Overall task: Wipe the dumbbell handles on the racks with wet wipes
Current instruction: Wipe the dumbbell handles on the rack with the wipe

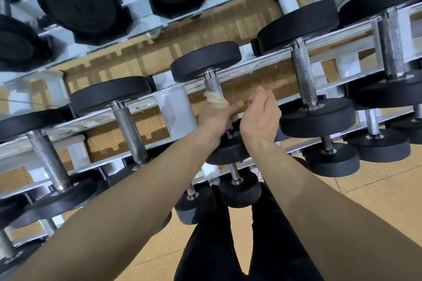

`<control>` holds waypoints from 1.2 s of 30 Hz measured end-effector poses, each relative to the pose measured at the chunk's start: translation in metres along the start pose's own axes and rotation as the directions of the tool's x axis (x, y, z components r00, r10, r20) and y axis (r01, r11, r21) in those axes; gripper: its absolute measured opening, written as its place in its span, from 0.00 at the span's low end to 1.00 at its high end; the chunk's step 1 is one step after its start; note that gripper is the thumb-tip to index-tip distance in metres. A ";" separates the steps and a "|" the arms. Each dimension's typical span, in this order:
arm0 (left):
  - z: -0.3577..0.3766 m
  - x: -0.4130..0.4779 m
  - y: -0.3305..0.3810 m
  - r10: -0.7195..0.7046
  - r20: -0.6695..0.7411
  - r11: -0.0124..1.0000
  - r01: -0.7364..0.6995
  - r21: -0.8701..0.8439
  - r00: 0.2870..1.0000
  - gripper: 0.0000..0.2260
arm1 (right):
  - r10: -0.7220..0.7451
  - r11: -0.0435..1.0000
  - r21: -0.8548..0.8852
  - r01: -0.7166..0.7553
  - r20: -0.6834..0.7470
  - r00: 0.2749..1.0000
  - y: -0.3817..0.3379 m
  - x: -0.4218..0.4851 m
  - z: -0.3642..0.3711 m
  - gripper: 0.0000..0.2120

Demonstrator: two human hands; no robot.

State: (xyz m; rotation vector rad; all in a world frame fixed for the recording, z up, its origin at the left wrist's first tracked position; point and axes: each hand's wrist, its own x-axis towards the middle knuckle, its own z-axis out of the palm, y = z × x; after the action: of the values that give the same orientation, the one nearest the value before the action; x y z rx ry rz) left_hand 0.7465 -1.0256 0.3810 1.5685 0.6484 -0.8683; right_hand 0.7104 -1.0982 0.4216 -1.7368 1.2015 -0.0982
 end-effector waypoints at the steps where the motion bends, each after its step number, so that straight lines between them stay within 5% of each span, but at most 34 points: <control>1: 0.001 -0.001 -0.004 0.005 -0.010 1.000 -0.005 0.020 1.000 0.16 | -0.001 1.000 -0.001 0.001 0.001 1.000 0.000 0.000 0.000 0.18; 4: -0.003 0.001 0.000 -0.056 0.039 0.998 0.056 -0.017 0.998 0.16 | -0.008 1.000 -0.002 0.008 0.002 1.000 0.000 0.001 0.000 0.17; 9: -0.016 0.016 0.016 -0.089 0.402 0.931 0.220 -0.292 0.911 0.10 | -0.006 1.000 -0.003 0.006 0.006 1.000 0.002 0.004 0.000 0.18; 15: -0.012 0.023 0.024 0.095 0.430 0.798 0.190 -0.572 0.898 0.09 | -0.007 1.000 0.014 0.007 0.000 1.000 0.004 0.007 -0.003 0.17; 20: -0.027 -0.003 -0.001 0.137 0.326 0.989 -0.111 -0.097 0.936 0.10 | -0.033 0.999 0.011 0.033 0.007 0.999 0.003 0.001 0.000 0.19; 23: -0.043 -0.018 -0.008 0.132 0.244 0.924 -0.209 0.322 0.961 0.14 | -0.026 1.000 0.009 0.026 0.010 1.000 0.003 -0.001 -0.001 0.19; 26: -0.059 -0.034 -0.007 0.130 0.092 0.926 -0.154 0.346 0.987 0.15 | -0.014 1.000 0.000 0.014 0.051 0.999 -0.001 -0.002 -0.005 0.16; 29: -0.068 -0.065 0.000 0.284 0.021 0.871 -0.267 0.412 0.959 0.15 | -0.080 0.996 -0.033 0.086 0.165 0.983 0.000 -0.004 -0.010 0.09; 34: -0.078 -0.109 0.011 0.243 0.276 0.970 -0.237 -0.058 0.930 0.03 | -0.185 0.982 0.129 0.136 0.547 0.816 -0.009 -0.008 -0.037 0.10; 36: -0.080 -0.111 0.010 0.235 0.408 0.959 -0.142 -0.246 0.882 0.14 | -0.142 0.987 0.159 0.033 0.747 0.649 -0.016 -0.003 -0.052 0.12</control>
State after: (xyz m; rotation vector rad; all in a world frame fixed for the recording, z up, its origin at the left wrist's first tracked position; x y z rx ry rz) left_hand 0.7051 -0.9421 0.4820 1.1703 0.2476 -0.9291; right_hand 0.6914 -1.1303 0.4611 -1.4649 0.4608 0.4570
